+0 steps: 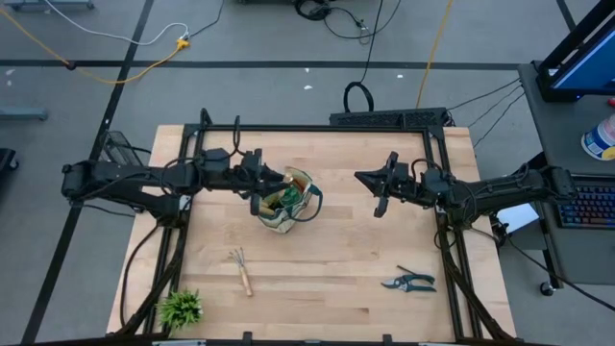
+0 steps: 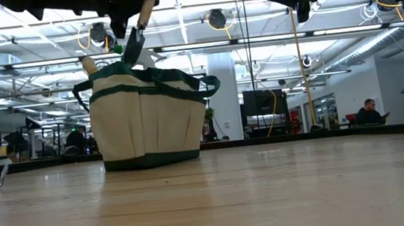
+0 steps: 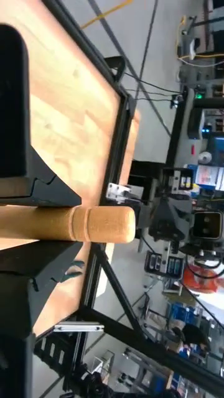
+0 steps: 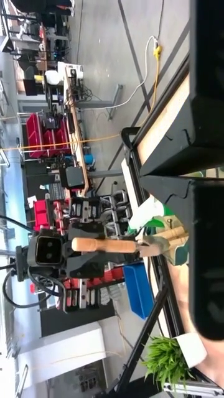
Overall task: Pick & Place Garden tools in Gardening bag
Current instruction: Put the brown trowel into the green gardening bag
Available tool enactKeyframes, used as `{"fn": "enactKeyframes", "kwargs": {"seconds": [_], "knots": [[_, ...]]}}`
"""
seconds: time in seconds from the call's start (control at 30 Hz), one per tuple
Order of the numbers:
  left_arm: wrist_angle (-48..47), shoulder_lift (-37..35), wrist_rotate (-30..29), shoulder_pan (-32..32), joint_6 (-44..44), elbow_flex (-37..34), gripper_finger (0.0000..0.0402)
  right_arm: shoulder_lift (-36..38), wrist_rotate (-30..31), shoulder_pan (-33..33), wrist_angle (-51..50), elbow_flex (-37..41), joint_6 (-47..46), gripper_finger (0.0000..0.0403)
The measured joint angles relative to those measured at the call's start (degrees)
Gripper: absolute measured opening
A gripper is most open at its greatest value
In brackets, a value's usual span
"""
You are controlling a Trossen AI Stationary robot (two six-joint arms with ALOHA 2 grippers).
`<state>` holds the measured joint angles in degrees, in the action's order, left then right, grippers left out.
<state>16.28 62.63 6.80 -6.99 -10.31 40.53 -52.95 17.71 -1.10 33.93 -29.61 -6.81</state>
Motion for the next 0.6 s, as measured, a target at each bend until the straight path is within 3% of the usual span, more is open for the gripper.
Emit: {"fn": "enactKeyframes", "kwargs": {"seconds": [0.33, 0.6], "knots": [[-1.62, 4.78, -2.71, 0.61, 0.42, 0.11, 0.0071, 0.01, -0.09, -0.01, 0.02, 0.00, -0.01, 0.0002], [-1.53, 6.36, -6.36, 3.16, 9.36, 0.04, 0.0071, 0.00, -0.04, -0.01, 0.02, 0.00, 0.00, 0.0002]]}}
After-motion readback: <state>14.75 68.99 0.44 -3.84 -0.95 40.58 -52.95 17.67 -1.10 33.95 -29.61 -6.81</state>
